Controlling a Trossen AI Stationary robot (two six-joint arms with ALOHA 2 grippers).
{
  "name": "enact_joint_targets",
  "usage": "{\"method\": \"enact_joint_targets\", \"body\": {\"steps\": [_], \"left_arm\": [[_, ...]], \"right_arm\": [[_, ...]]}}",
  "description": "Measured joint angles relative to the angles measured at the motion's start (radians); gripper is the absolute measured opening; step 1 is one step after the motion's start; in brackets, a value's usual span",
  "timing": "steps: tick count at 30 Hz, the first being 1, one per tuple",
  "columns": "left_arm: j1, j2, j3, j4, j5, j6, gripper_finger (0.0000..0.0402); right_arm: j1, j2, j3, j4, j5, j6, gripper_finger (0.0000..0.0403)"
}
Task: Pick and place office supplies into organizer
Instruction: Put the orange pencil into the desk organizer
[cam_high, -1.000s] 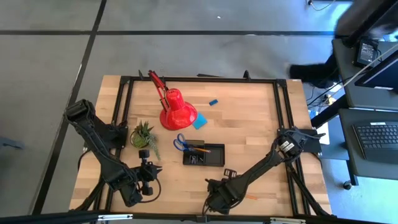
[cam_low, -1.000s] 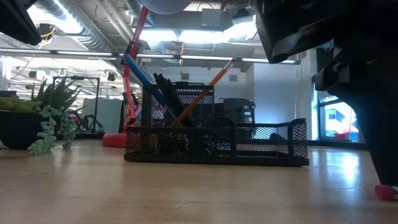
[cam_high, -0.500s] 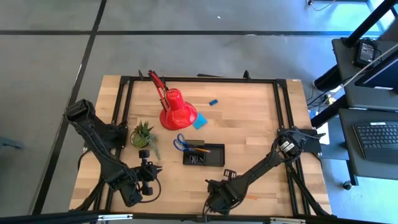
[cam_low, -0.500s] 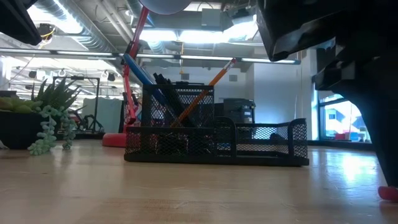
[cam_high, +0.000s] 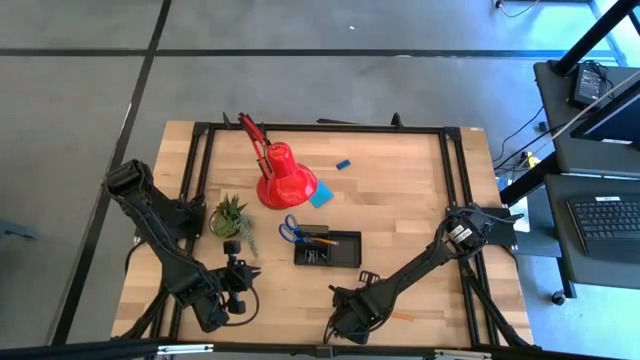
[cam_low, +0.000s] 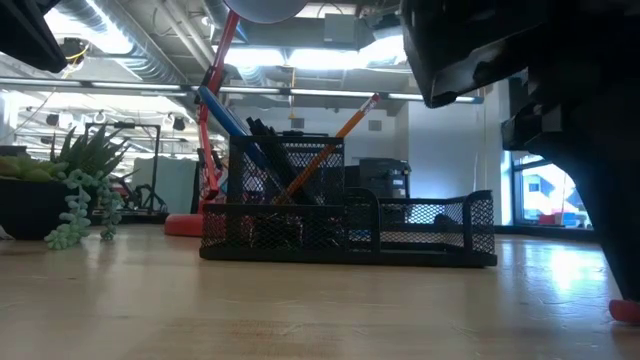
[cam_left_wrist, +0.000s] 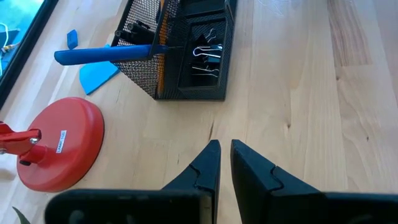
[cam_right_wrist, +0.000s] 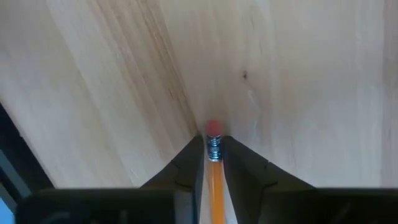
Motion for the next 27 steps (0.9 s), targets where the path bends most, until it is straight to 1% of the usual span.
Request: {"method": "enact_joint_targets", "body": {"steps": [6, 27], "left_arm": [[0.0, 0.0, 0.0, 0.0, 0.0, 0.0, 0.0031], [0.0, 0.0, 0.0, 0.007, 0.003, -0.008, 0.0031]], "right_arm": [[-0.036, 0.0, -0.001, 0.0, -0.109, -0.022, 0.0063], [-0.032, 0.0, -0.002, 0.011, -0.093, 0.003, 0.0063]]}}
